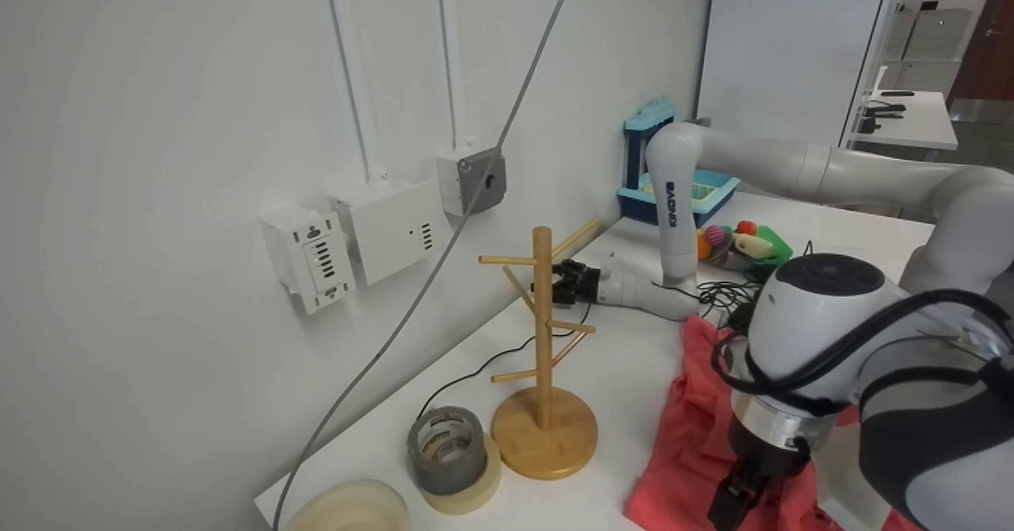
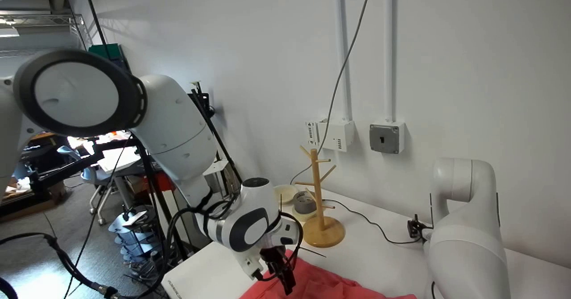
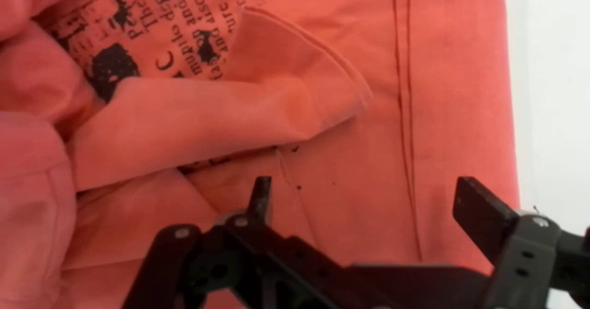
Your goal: Unfold the orange piece of clothing
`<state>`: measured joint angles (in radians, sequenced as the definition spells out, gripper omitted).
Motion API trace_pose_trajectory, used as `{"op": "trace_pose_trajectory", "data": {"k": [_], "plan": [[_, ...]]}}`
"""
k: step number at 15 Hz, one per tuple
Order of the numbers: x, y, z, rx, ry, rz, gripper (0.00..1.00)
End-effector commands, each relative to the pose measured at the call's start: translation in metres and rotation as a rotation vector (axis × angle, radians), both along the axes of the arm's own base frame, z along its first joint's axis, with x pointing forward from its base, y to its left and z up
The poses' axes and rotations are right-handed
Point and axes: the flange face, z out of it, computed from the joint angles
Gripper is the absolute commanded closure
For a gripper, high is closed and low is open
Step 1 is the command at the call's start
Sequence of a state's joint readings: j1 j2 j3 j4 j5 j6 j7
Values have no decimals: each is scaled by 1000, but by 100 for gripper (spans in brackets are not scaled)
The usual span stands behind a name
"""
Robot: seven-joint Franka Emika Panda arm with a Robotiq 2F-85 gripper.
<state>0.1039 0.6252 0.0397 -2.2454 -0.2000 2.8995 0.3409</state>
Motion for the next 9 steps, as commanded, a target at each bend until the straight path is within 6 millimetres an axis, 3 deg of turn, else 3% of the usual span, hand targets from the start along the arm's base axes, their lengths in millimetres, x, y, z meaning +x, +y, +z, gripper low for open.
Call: {"op": "trace_pose_trajectory", "data": {"k": [1,5,9], "plan": [[-14,4,-17,6,-33,11,0],[-24,24,-32,20,-39,28,0],[-19,59,-27,56,-60,65,0]]}}
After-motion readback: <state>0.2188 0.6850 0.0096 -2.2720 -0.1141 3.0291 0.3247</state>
